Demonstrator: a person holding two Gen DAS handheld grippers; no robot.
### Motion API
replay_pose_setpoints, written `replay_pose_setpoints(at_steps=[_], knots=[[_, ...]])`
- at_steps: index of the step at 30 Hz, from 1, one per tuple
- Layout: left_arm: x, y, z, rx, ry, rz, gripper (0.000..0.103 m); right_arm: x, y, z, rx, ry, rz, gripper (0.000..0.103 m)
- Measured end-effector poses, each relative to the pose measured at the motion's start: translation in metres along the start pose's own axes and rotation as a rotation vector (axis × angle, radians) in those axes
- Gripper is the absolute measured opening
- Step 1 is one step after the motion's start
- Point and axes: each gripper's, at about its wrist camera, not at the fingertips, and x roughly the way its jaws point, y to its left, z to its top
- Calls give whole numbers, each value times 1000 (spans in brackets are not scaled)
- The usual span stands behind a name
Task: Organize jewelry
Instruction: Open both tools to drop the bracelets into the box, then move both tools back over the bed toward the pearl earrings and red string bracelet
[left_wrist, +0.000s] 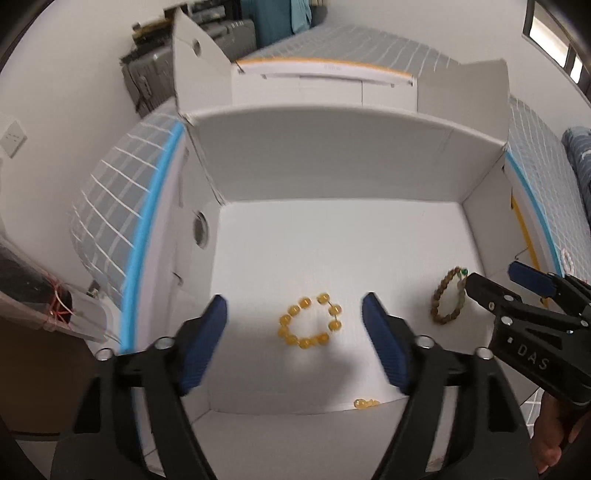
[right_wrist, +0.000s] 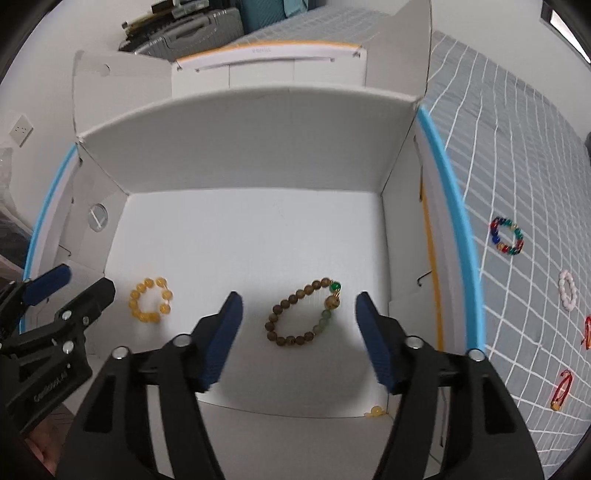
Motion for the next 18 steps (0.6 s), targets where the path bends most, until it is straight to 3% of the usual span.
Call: replay_pose_setpoints(at_steps=[2, 6, 18], knots=[[-6, 1, 1, -1, -23, 21, 84, -7, -1, 0, -2, -30, 1, 84], [-18, 4, -1, -12, -61, 29, 94, -22, -2, -1, 5, -82, -2, 94], [-39, -5, -5, -5, -122, 5, 97, -50, -26, -9, 50, -144, -5, 95]])
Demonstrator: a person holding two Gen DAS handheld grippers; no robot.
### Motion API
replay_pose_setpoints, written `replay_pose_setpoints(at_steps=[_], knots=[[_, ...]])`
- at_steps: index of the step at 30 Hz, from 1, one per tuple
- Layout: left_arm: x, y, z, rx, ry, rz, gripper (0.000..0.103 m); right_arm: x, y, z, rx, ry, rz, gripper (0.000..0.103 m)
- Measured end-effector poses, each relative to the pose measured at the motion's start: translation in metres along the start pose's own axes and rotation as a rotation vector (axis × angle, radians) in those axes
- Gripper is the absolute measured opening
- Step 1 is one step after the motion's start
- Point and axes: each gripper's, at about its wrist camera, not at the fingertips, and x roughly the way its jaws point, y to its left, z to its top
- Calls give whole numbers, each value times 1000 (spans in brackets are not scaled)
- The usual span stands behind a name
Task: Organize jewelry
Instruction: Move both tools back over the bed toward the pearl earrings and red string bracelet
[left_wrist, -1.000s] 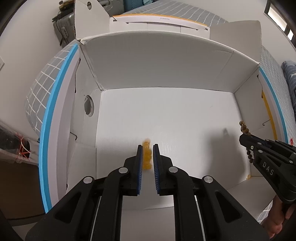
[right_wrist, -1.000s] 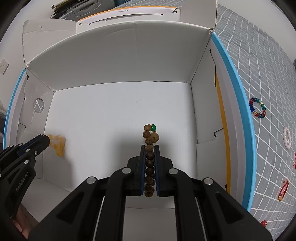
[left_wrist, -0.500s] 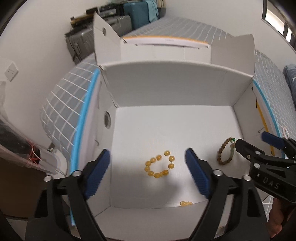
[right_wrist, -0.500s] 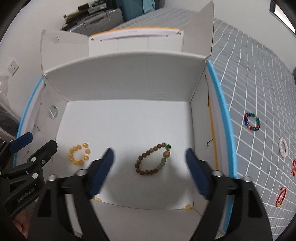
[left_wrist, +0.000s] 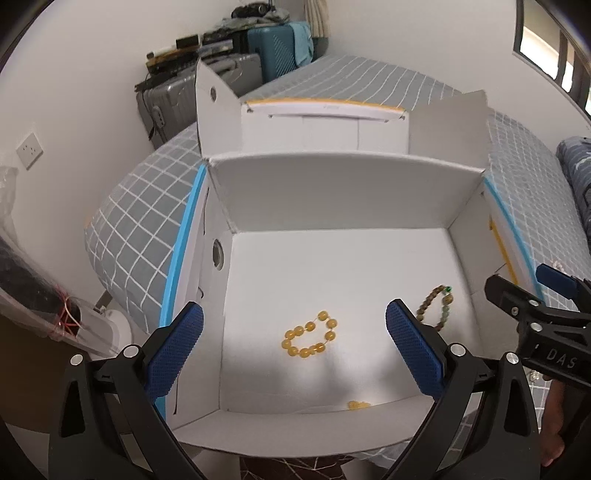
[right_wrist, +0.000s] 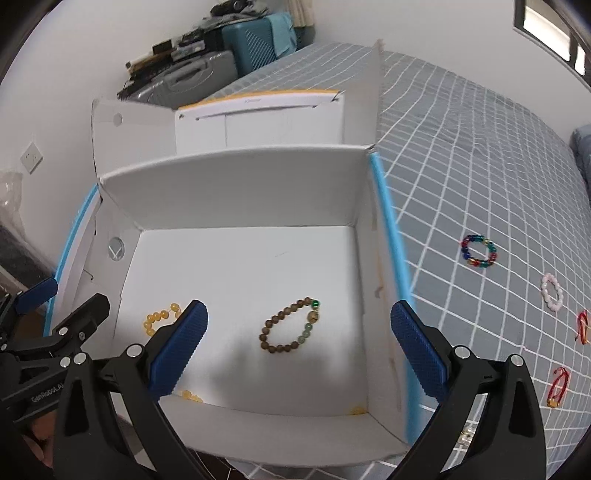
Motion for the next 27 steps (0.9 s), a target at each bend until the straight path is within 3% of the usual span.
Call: replay_pose_setpoints(at_steps=[11, 15, 19, 27], knots=[[-33, -60, -1, 65, -71, -98, 97, -59, -75, -14, 77, -84, -73, 96], [-45, -101, -7, 97, -59, -274, 97, -75, -115, -27, 122, -92, -116, 96], [-58, -146, -16, 180, -106, -269, 97, -90, -162, -44, 177, -97, -163, 96], [-65, -223, -38, 278, -99, -349, 97, -106, -238, -80, 271, -91, -228, 96]])
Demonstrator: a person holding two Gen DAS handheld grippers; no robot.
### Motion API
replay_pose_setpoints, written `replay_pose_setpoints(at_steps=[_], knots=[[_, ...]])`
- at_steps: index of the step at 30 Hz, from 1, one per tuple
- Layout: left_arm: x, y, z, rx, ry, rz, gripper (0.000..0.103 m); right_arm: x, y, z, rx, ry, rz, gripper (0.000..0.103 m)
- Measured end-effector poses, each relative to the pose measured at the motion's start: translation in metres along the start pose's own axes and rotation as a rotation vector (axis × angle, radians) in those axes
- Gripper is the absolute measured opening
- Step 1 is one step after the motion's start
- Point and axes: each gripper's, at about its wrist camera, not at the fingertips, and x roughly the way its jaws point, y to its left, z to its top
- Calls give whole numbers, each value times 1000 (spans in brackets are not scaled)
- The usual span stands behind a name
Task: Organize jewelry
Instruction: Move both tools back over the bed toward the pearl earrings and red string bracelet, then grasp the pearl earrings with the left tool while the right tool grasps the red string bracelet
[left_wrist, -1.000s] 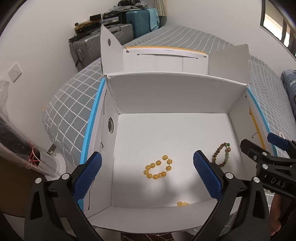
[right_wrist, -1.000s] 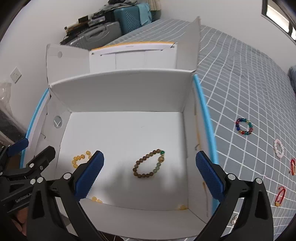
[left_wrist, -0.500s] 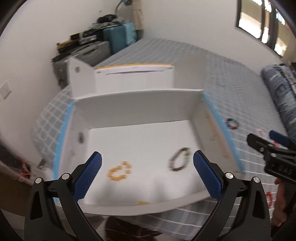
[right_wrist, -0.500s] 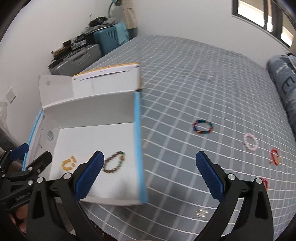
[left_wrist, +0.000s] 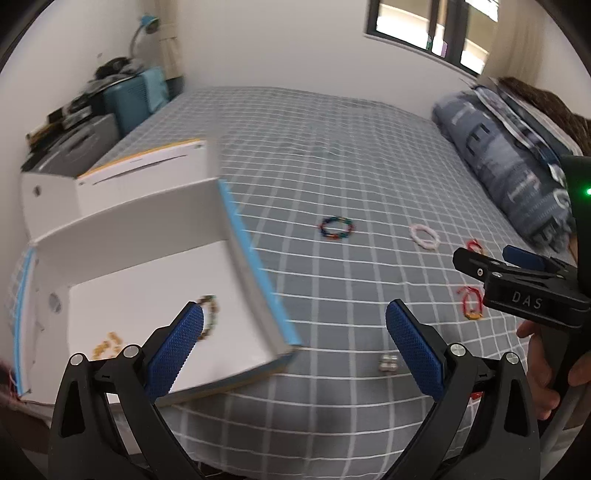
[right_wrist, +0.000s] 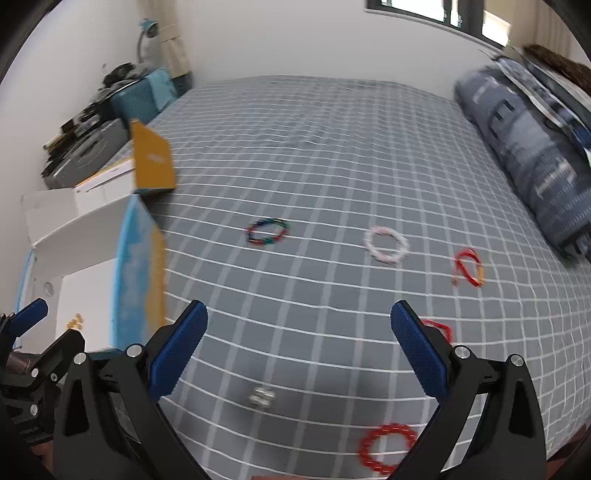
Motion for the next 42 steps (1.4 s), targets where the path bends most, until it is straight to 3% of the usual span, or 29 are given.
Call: replay_pose_setpoints(at_steps=[10, 14, 26, 42], knots=[[53, -75, -21, 108, 53, -98, 97, 27, -83, -25, 89, 41, -50, 96], [75, -93, -37, 148, 68, -92, 97, 43, -99, -36, 104, 67, -59, 96], [122, -110, -81, 178, 124, -106, 97, 96, -126, -70, 106, 133, -64, 95], [155, -100, -97, 146, 186, -123, 94, 133, -129, -83, 115, 189, -64, 95]])
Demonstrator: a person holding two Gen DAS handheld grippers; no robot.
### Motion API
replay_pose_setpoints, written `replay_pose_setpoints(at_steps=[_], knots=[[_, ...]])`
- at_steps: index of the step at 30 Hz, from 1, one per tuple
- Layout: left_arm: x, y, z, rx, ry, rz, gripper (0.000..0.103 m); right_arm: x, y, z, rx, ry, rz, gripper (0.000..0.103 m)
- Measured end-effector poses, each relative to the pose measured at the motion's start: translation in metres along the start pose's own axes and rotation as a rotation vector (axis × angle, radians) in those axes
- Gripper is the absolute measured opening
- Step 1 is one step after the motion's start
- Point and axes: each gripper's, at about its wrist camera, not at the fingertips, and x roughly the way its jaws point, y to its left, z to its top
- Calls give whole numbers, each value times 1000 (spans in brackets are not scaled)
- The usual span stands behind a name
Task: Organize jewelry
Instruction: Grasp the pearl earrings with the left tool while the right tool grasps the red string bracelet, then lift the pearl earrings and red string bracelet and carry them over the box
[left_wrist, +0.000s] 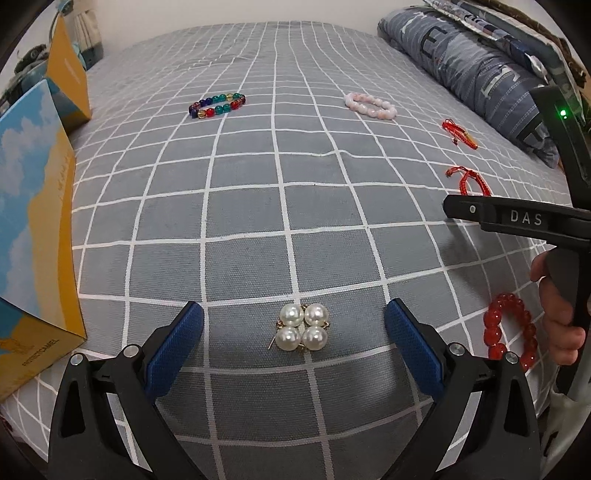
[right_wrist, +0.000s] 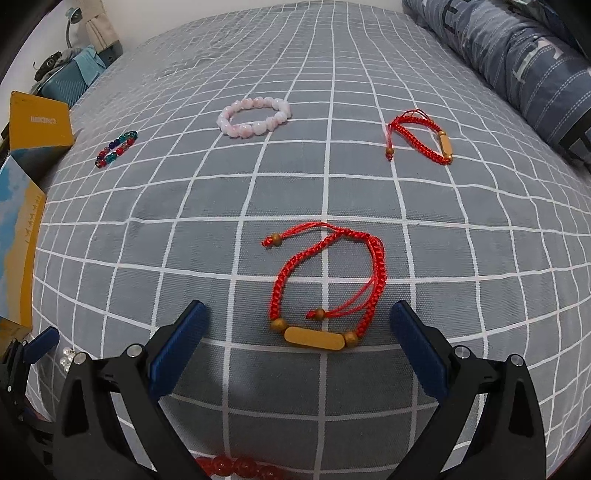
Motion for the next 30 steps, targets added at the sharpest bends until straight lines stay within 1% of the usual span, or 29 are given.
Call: replay_pose_setpoints(at_steps=[2, 5, 7, 8, 10, 11, 13, 14, 15, 18, 19, 23, 30], knots=[[0, 1, 0, 1, 1, 12, 90, 0, -1, -1, -2, 0, -6, 92], [-2, 2, -1, -5, -6, 19, 76, 2, -3, -2, 5, 3, -13, 86], [-4, 6, 1, -18, -13, 23, 62, 2, -4, -2, 4, 8, -25, 83], [-5, 7, 1, -21, -12, 25, 60, 2, -4, -2, 5, 9, -31, 80], [-6, 8, 2, -17, -11, 23, 48, 1, -4, -2, 7, 12, -40, 76], [-6, 7, 2, -7, -10, 22, 45, 1, -5, -2, 9, 13, -40, 73], [-8, 5, 2, 6, -8, 21, 33, 0, -5, -3, 8, 13, -44, 69], [-8, 4, 2, 10, -6, 17, 30, 0, -6, -3, 9, 13, -45, 66], [-8, 3, 2, 19, -2, 14, 23, -1, -6, -3, 11, 13, -48, 64], [-10, 0, 2, 33, -1, 18, 22, -3, -8, -3, 20, 13, -54, 49], [-11, 1, 2, 33, -2, 13, 22, -4, -8, -3, 20, 12, -59, 39], [-13, 0, 2, 40, 0, 1, 22, -7, -6, -2, 10, 16, -68, 35], [-15, 0, 3, 44, 0, 1, 22, -12, -5, 1, 17, 5, -66, 35]])
